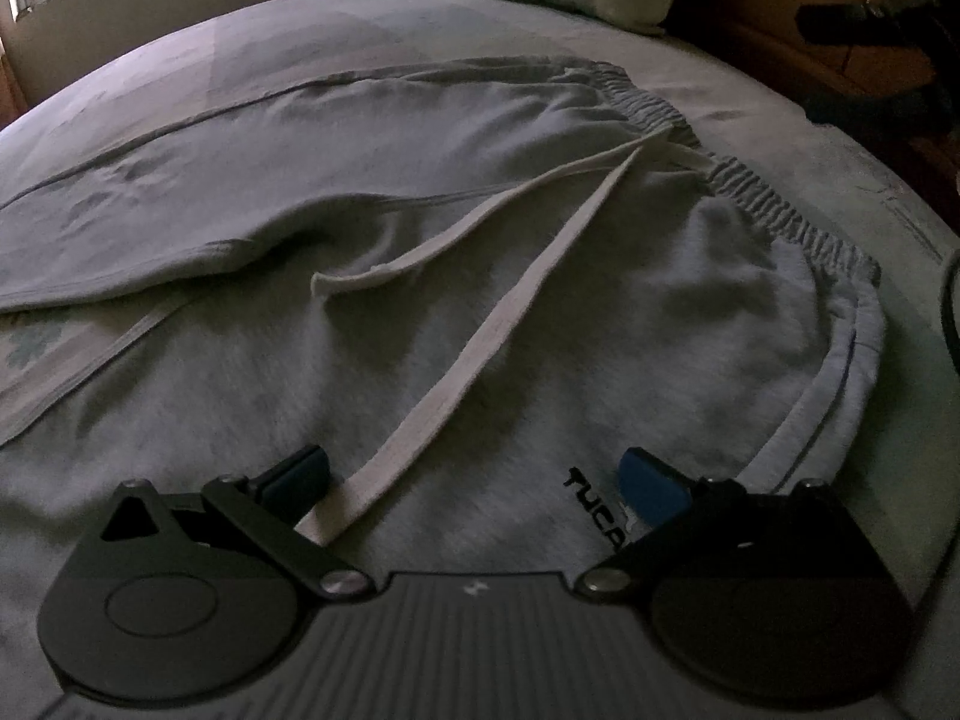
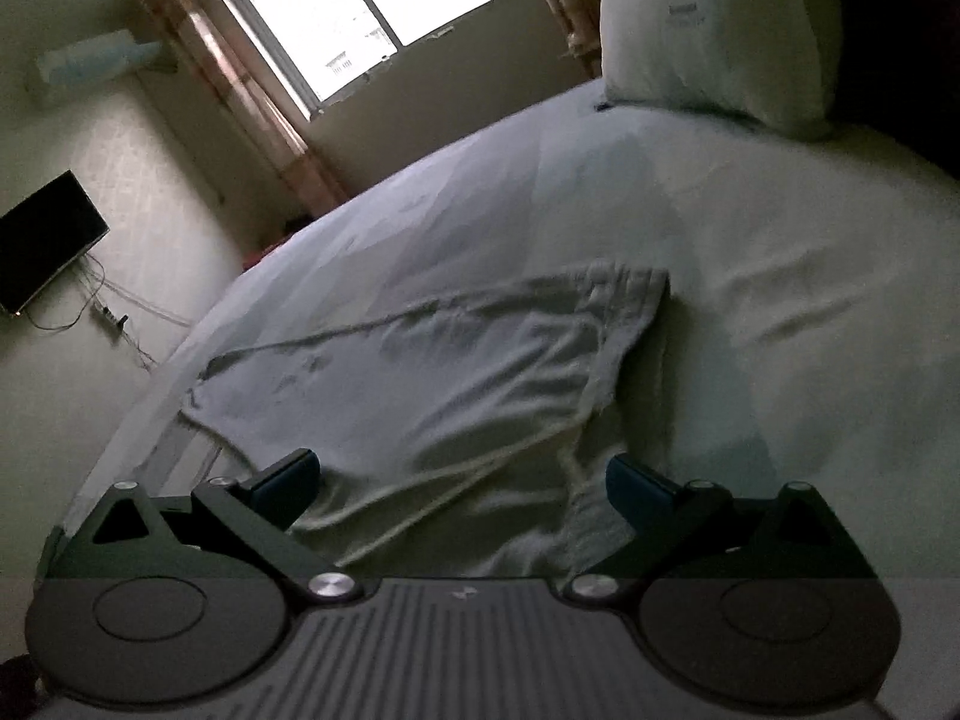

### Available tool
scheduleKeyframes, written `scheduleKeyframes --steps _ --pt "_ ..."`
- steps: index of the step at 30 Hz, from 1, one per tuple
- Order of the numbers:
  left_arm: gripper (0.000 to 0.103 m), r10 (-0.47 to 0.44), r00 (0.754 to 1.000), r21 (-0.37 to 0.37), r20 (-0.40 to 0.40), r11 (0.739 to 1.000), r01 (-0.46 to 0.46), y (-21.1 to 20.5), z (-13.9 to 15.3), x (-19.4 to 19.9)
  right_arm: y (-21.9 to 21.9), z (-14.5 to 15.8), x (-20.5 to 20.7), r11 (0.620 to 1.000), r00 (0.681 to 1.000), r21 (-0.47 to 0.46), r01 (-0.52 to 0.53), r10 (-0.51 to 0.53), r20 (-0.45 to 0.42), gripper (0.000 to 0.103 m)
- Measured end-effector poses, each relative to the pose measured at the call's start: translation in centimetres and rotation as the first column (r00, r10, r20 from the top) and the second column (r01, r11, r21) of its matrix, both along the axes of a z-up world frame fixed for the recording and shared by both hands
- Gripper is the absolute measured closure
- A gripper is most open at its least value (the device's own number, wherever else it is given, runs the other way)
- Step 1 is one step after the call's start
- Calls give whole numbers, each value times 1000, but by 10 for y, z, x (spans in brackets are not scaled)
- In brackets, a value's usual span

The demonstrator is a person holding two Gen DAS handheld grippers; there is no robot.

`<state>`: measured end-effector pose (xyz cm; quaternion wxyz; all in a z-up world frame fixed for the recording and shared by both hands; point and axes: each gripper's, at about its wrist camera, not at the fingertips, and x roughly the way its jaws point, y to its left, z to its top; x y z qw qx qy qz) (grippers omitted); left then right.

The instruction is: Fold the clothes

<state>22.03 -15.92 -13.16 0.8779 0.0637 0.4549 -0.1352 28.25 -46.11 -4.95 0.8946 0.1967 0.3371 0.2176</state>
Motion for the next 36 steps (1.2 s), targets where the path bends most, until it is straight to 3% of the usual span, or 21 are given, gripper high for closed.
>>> scheduleKeyframes --steps 9,24,29,36 --pt "1 -3 1000 8 -3 1000 3 -1 -1 3 -5 -2 38 999 999 -39 -37 37 -4 0" --pt "1 -9 1000 1 3 1000 9 1 -2 6 -54 -55 144 994 981 99 51 -32 -189 0" --pt "1 -7 1000 -2 9 1000 7 1 -3 8 -55 -74 170 986 972 161 40 -1 -233 0" --pt "1 -8 1000 -4 14 1000 8 1 -3 9 -55 -94 200 964 975 262 55 4 -221 0"
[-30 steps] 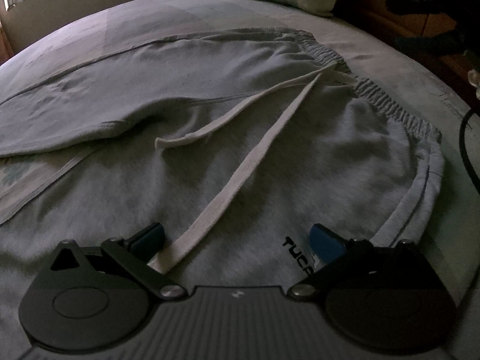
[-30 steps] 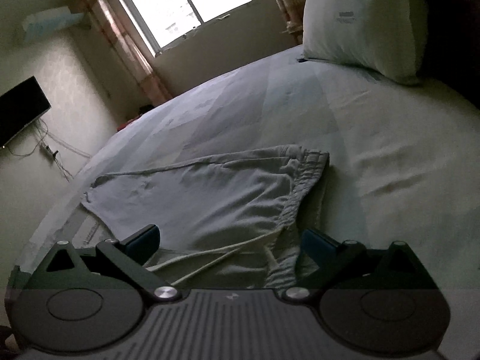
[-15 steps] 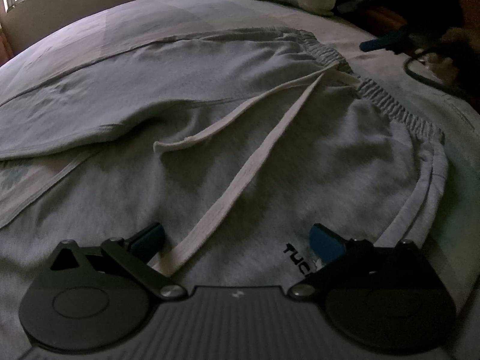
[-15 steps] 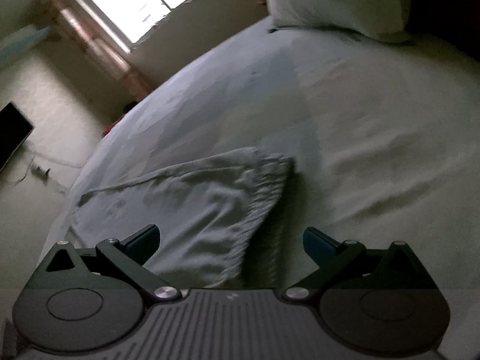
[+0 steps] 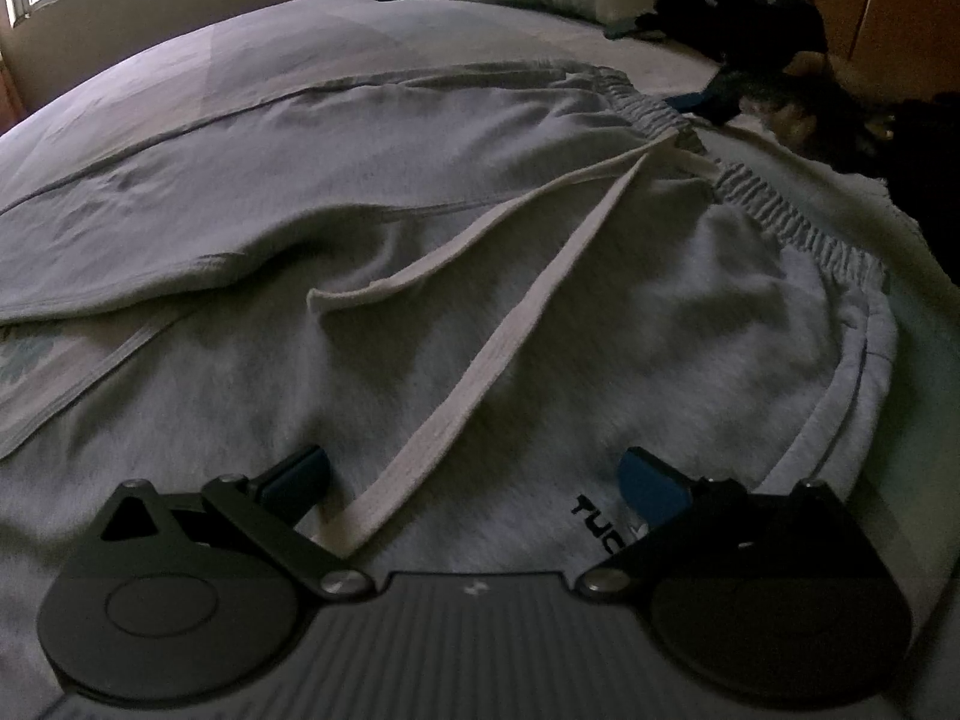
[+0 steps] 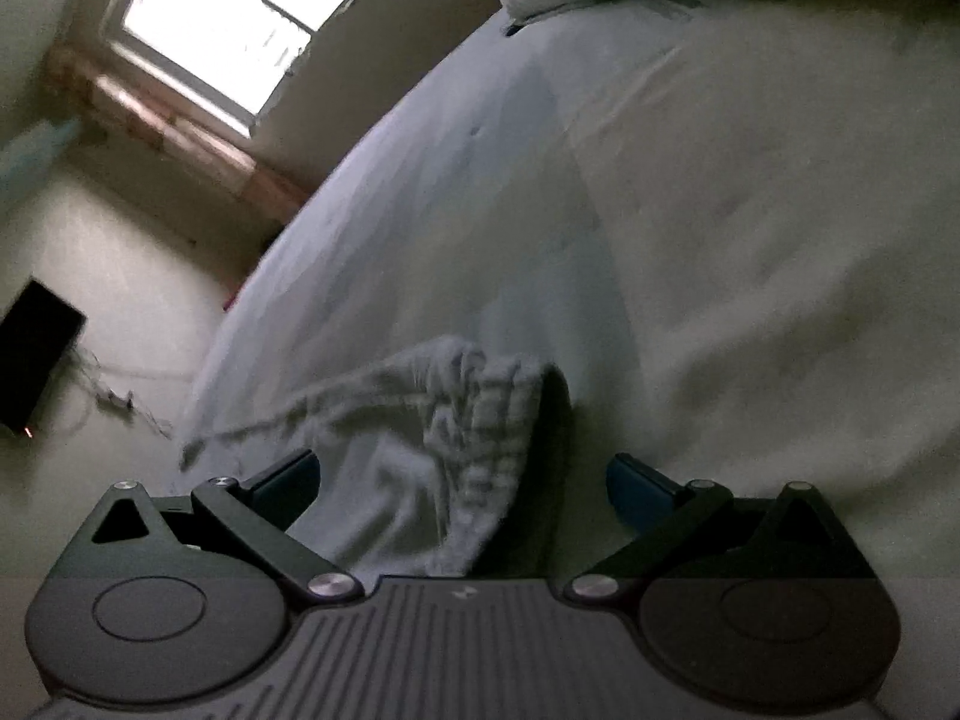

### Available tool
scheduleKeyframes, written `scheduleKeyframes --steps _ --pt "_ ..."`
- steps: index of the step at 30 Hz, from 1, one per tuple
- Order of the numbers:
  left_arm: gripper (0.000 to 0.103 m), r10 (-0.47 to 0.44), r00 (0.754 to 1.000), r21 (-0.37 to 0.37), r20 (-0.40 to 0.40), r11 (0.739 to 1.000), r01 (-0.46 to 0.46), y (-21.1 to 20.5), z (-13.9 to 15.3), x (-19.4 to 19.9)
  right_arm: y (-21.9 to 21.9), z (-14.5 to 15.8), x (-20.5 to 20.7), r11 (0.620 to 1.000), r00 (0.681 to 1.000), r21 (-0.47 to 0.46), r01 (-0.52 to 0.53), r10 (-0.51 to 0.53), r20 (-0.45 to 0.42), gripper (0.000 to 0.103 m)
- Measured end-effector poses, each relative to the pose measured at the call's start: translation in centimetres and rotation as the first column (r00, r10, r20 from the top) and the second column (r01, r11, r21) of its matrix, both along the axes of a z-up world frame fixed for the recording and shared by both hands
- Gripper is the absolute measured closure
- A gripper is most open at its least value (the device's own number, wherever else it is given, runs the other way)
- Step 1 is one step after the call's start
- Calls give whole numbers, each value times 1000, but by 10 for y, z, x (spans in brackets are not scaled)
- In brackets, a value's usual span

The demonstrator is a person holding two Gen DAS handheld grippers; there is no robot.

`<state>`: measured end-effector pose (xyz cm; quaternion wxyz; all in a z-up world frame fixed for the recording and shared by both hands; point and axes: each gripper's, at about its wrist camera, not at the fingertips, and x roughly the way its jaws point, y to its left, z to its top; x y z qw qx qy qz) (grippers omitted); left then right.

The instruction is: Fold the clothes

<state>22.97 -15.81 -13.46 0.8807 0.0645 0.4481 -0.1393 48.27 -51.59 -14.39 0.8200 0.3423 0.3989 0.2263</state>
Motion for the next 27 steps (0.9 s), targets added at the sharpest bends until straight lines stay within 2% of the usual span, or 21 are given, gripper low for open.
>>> scheduleKeyframes --steps 3,11,18,21,27 --pt "1 1 1000 -1 3 1000 -1 0 0 0 2 -4 10 1000 1000 27 16 -16 17 0" --pt "1 5 1000 0 0 1000 -5 -1 0 1 15 -6 25 1000 999 8 28 -28 27 0" --pt "1 4 1000 0 7 1000 -4 -1 -1 1 21 -2 -9 993 995 61 -98 100 -30 0" --pt "1 5 1000 3 10 1000 -5 -2 -1 1 28 -2 -9 989 990 51 -136 137 -17 0" --pt "1 4 1000 6 10 1000 -4 -1 -1 1 25 -8 18 988 997 129 -80 82 -8 0"
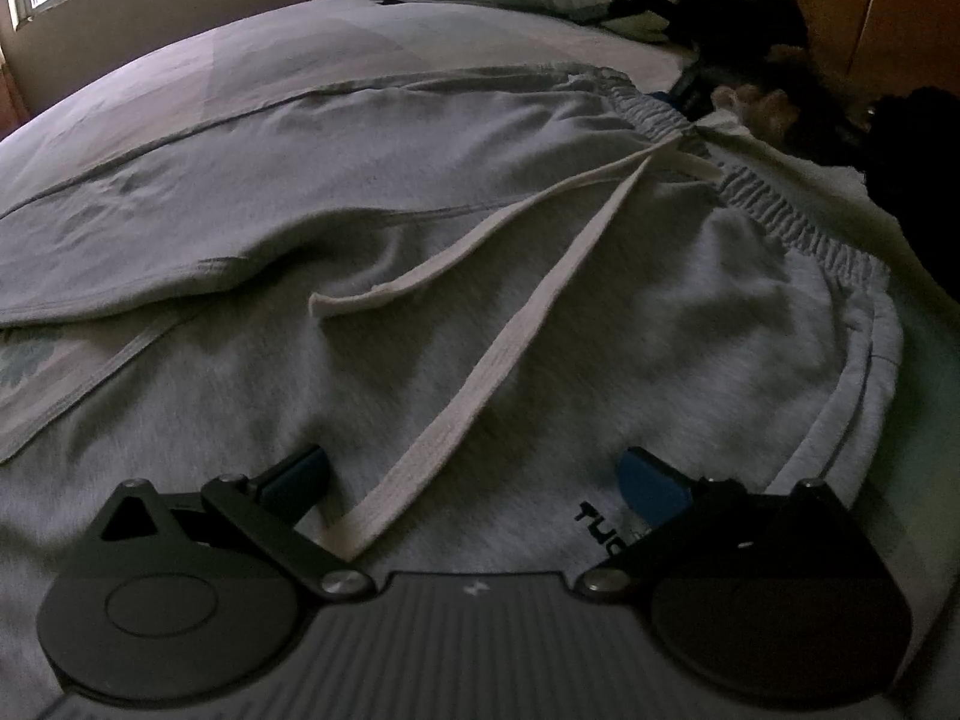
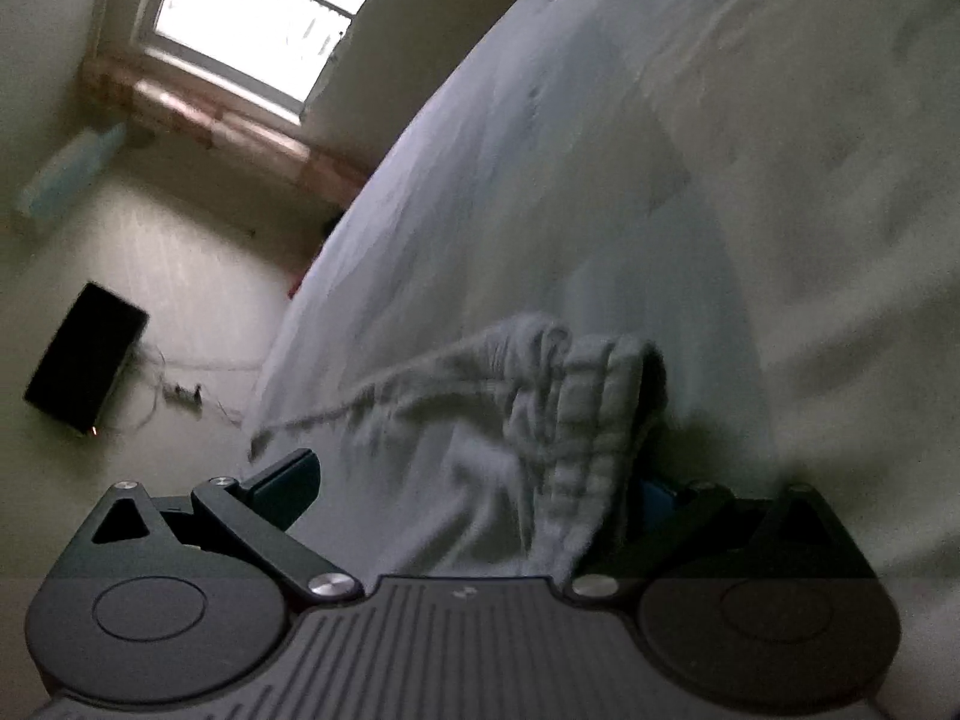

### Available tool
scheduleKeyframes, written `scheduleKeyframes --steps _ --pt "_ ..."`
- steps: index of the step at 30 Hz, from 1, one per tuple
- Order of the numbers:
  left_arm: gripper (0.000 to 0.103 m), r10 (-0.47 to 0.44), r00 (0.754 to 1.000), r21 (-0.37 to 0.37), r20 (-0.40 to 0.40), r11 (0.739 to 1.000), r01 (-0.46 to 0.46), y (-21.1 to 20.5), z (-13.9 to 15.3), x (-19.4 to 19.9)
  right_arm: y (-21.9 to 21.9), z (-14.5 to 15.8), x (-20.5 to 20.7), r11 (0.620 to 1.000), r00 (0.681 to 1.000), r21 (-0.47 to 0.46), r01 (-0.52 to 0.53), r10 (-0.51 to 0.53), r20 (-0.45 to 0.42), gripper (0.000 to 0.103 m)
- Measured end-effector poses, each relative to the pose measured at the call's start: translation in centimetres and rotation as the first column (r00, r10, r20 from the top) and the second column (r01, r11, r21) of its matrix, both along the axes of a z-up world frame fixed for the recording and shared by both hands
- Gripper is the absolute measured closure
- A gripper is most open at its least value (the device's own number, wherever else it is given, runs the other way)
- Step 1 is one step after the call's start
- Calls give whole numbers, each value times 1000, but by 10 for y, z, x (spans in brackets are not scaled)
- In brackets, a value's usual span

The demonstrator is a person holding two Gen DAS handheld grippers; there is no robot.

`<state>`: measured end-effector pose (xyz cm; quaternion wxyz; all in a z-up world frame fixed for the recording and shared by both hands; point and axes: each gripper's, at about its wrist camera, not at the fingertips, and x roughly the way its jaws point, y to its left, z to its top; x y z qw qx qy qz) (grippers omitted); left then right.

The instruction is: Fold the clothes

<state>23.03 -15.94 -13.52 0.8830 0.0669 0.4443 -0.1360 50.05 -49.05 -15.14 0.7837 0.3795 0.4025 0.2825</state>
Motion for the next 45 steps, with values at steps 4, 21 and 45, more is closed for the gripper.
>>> scheduleKeyframes --steps 4,21,45 --pt "1 1 1000 2 3 1000 -1 0 0 0 4 -2 12 1000 1000 -3 8 -8 27 0" --pt "1 -17 1000 -7 13 1000 17 5 -1 3 21 -3 18 995 994 -90 -43 52 99 0" --pt "1 -58 998 -14 38 998 59 9 -3 1 3 -18 19 989 988 -141 -52 71 137 84"
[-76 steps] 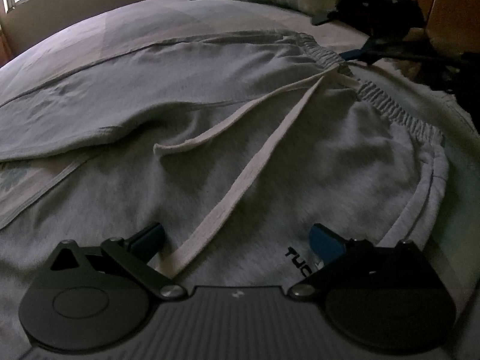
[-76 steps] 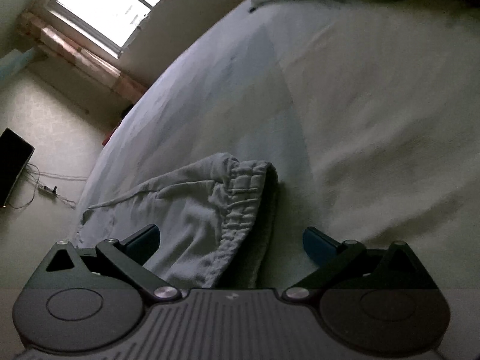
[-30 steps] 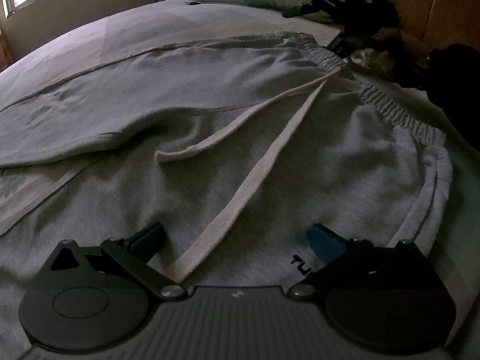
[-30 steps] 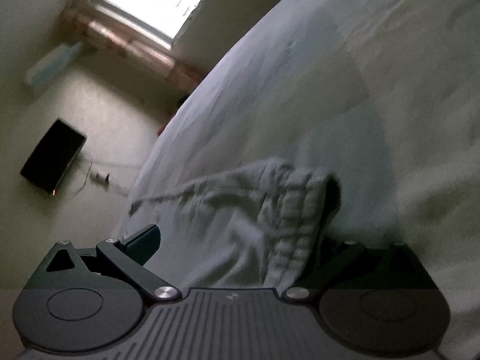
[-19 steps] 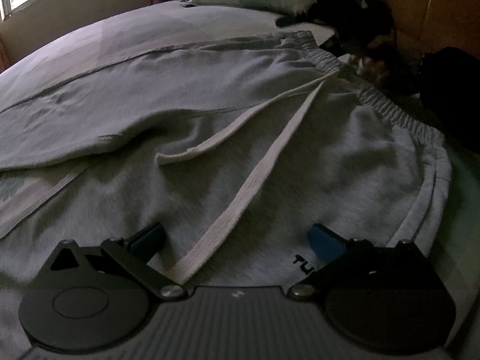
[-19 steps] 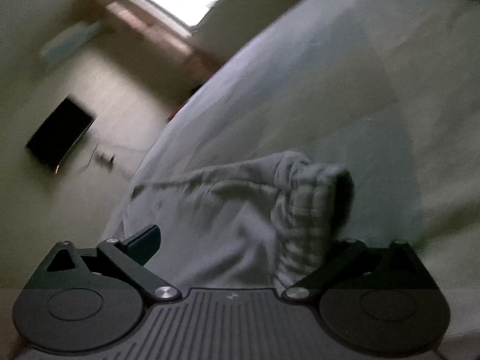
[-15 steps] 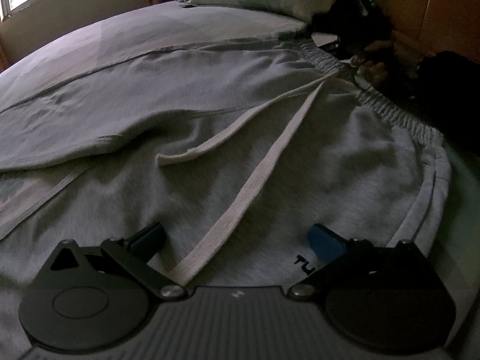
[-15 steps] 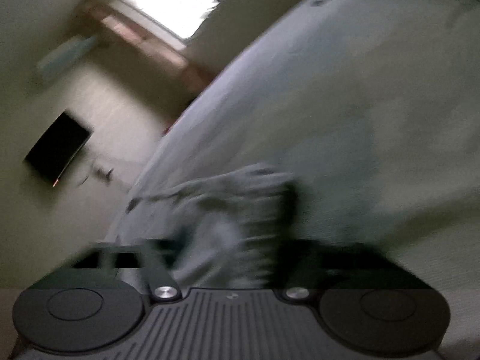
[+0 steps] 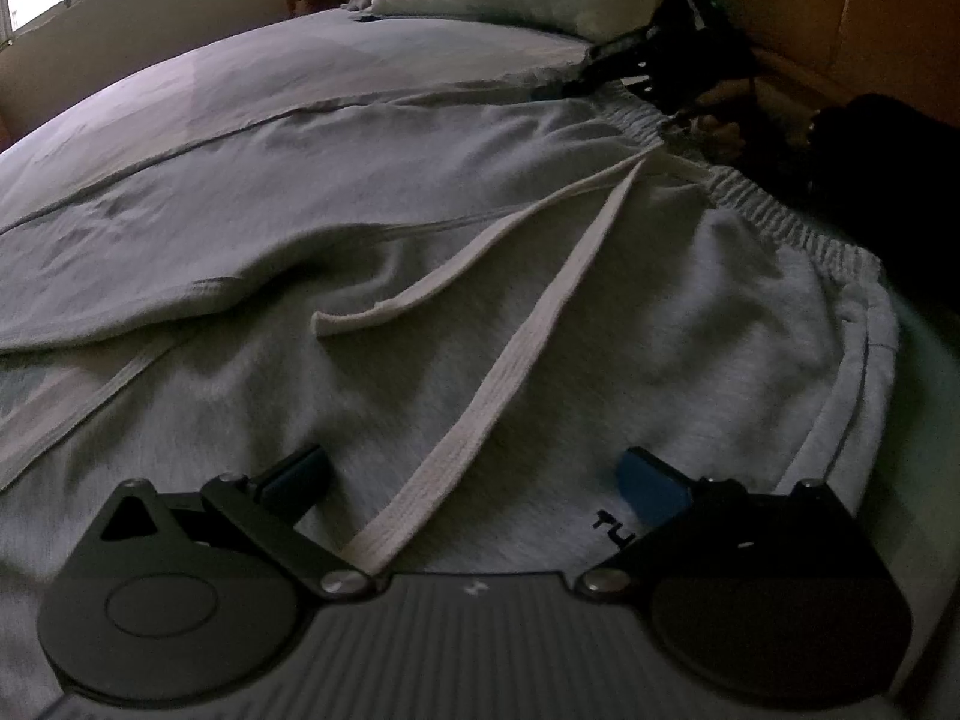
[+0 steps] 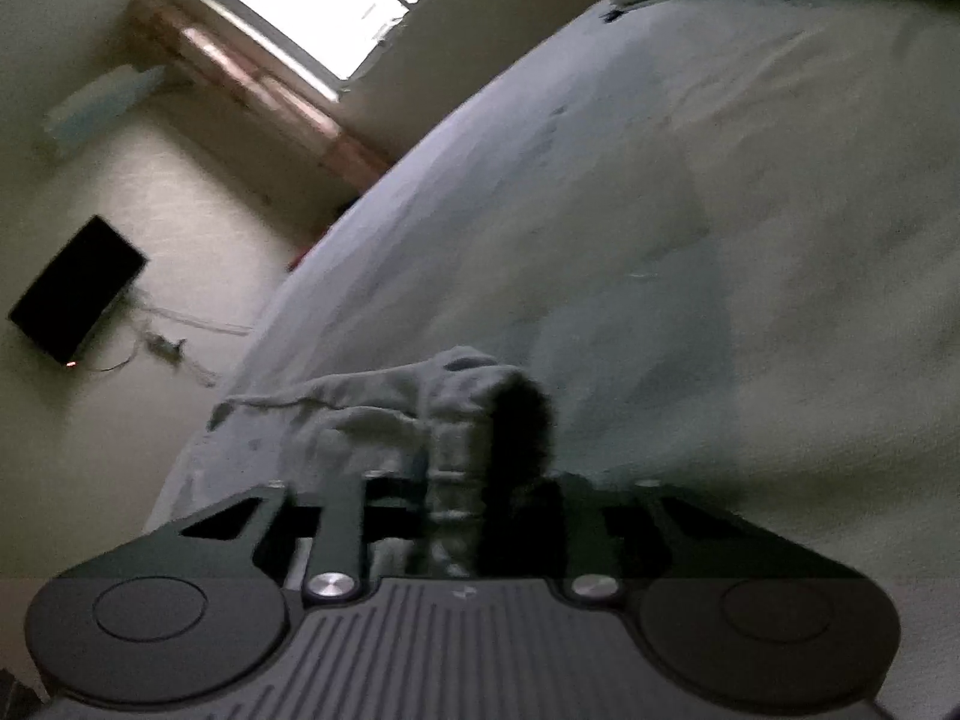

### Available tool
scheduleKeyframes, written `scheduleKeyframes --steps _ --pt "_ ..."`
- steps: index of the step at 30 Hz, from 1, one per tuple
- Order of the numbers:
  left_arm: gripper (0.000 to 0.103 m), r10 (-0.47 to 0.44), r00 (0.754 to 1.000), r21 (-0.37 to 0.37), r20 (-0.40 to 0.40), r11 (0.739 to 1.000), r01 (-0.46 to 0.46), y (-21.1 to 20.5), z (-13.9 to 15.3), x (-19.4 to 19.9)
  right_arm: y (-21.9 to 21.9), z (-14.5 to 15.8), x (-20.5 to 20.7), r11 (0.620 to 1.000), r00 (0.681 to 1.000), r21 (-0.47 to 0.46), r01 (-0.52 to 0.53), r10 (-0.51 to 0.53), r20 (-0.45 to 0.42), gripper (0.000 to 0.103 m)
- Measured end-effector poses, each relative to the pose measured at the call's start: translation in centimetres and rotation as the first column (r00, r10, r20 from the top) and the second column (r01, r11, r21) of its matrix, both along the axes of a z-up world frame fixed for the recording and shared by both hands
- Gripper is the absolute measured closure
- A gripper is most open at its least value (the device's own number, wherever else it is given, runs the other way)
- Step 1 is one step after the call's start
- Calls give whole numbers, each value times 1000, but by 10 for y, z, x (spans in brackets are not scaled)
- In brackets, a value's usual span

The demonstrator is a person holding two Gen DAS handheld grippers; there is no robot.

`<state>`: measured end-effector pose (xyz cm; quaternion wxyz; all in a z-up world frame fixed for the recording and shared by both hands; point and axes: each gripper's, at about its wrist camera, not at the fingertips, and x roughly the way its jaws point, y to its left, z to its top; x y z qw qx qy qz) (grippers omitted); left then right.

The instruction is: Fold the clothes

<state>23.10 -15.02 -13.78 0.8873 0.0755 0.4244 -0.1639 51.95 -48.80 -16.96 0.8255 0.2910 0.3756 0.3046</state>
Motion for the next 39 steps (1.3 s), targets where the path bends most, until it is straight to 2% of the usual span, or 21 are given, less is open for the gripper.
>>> scheduleKeyframes --steps 7,10,15,22,26,39 --pt "1 -61 998 -11 10 998 61 8 0 -2 24 13 -6 987 998 -157 21 -13 54 86" --pt "1 -59 998 -17 -5 998 59 10 3 0 32 26 -14 974 995 -227 21 1 95 86" --pt "1 -46 999 11 -1 999 46 7 10 0 36 55 -28 966 986 -258 1 41 159 86" --pt "2 -43 999 -23 6 999 43 12 25 3 51 85 -48 955 969 -292 -58 124 212 86" --pt "2 -49 999 -16 13 999 49 13 30 8 59 96 -61 948 956 -302 -98 174 236 86" --pt "3 -101 993 86 59 992 96 10 46 39 79 108 -93 902 913 -378 -208 318 256 86"
